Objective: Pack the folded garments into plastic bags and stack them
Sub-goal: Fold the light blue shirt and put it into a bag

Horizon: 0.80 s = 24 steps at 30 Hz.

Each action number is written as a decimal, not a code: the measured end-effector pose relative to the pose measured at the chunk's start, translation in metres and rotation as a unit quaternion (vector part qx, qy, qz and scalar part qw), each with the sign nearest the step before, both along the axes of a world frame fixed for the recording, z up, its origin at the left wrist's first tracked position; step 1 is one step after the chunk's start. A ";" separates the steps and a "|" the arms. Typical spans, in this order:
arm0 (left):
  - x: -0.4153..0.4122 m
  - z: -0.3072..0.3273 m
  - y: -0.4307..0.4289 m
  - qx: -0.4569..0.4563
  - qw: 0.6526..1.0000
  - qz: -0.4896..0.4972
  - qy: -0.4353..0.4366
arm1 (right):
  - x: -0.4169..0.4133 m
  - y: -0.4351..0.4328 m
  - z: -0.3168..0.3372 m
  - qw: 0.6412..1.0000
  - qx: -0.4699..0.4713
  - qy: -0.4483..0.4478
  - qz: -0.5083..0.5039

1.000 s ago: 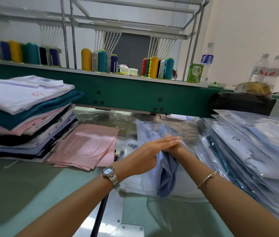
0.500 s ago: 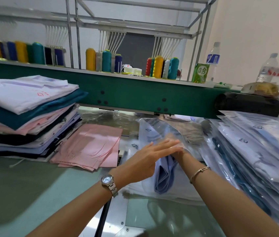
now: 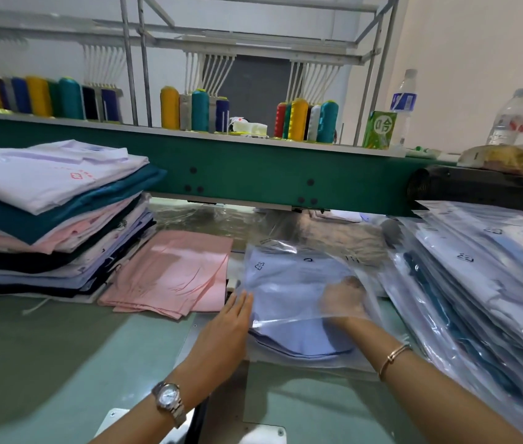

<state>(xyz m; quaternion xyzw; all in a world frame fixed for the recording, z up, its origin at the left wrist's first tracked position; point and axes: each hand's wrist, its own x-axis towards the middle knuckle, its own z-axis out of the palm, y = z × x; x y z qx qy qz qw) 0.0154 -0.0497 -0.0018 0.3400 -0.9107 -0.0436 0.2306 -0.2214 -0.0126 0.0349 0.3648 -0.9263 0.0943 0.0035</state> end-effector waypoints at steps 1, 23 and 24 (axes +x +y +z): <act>0.002 -0.003 0.001 0.005 1.000 0.007 -0.001 | 0.008 -0.002 -0.004 0.999 -0.004 0.035 0.024; 0.019 -0.029 0.007 -0.116 0.990 0.020 -0.083 | 0.047 -0.027 -0.070 0.935 0.087 0.008 0.343; 0.020 -0.027 0.007 -0.101 0.991 0.019 -0.083 | 0.046 -0.025 -0.066 0.936 0.088 -0.002 0.342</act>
